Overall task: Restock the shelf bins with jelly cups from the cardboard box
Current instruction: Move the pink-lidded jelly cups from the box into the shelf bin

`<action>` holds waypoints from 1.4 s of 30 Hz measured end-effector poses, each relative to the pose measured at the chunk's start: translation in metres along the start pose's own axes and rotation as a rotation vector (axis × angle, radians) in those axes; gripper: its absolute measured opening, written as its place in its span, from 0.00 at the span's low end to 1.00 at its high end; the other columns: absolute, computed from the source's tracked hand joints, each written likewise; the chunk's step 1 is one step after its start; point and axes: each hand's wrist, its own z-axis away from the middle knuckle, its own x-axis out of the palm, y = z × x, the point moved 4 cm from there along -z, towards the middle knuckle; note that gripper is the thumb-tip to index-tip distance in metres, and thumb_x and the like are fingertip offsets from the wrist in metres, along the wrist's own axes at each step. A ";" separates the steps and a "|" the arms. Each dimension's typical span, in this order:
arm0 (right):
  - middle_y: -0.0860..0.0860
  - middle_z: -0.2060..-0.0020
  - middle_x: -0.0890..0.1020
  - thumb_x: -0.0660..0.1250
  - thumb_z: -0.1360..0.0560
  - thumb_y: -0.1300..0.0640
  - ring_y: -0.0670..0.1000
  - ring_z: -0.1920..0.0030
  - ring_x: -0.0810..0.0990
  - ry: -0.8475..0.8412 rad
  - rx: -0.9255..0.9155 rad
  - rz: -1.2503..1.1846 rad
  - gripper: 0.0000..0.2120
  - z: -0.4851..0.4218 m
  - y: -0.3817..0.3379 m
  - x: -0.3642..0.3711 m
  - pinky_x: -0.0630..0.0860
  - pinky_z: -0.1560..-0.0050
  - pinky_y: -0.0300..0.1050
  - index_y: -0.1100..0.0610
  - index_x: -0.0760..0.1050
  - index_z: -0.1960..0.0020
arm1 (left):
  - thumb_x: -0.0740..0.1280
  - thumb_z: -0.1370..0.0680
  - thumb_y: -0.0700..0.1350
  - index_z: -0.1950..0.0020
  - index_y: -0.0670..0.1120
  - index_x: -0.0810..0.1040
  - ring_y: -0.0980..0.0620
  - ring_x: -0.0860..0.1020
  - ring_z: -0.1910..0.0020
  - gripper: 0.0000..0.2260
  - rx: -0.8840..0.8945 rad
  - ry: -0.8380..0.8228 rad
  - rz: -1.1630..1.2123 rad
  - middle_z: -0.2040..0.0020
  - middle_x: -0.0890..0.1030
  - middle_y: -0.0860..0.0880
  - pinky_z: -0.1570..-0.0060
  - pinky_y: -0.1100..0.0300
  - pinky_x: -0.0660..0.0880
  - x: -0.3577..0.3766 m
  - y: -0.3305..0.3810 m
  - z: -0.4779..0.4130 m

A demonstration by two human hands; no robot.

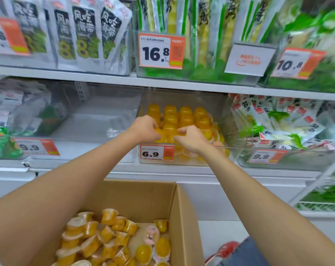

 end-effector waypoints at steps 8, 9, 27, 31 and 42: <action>0.52 0.54 0.83 0.69 0.25 0.51 0.52 0.52 0.81 0.024 0.071 -0.054 0.10 -0.015 0.009 0.010 0.79 0.49 0.48 0.56 0.83 0.50 | 0.70 0.24 0.48 0.48 0.44 0.84 0.45 0.80 0.53 0.10 0.048 0.052 -0.116 0.50 0.83 0.44 0.54 0.55 0.77 0.016 0.000 -0.003; 0.52 0.52 0.83 0.70 0.26 0.52 0.52 0.51 0.81 0.007 0.067 -0.074 0.10 -0.017 0.008 0.011 0.79 0.47 0.50 0.56 0.82 0.49 | 0.70 0.24 0.47 0.50 0.44 0.84 0.44 0.80 0.54 0.08 0.045 0.070 -0.139 0.52 0.83 0.43 0.54 0.54 0.78 0.016 -0.002 -0.003; 0.53 0.40 0.80 0.66 0.23 0.48 0.54 0.39 0.77 0.076 0.060 -0.011 0.20 0.010 -0.001 0.010 0.73 0.41 0.46 0.57 0.76 0.36 | 0.65 0.21 0.43 0.45 0.39 0.77 0.41 0.79 0.46 0.09 -0.032 -0.083 -0.275 0.45 0.80 0.41 0.50 0.53 0.75 0.003 0.021 0.014; 0.53 0.41 0.81 0.67 0.25 0.44 0.55 0.42 0.78 0.015 0.111 0.037 0.21 0.001 -0.001 0.013 0.76 0.42 0.50 0.56 0.77 0.38 | 0.68 0.22 0.47 0.43 0.39 0.78 0.42 0.78 0.48 0.14 0.013 -0.153 -0.315 0.48 0.79 0.42 0.48 0.53 0.75 -0.005 0.023 0.006; 0.48 0.42 0.81 0.65 0.23 0.46 0.53 0.42 0.78 0.002 0.109 0.035 0.13 -0.013 0.010 0.013 0.76 0.42 0.49 0.49 0.80 0.42 | 0.70 0.23 0.47 0.35 0.43 0.77 0.45 0.78 0.43 0.18 0.119 -0.277 -0.491 0.40 0.79 0.44 0.46 0.55 0.75 0.000 0.018 -0.015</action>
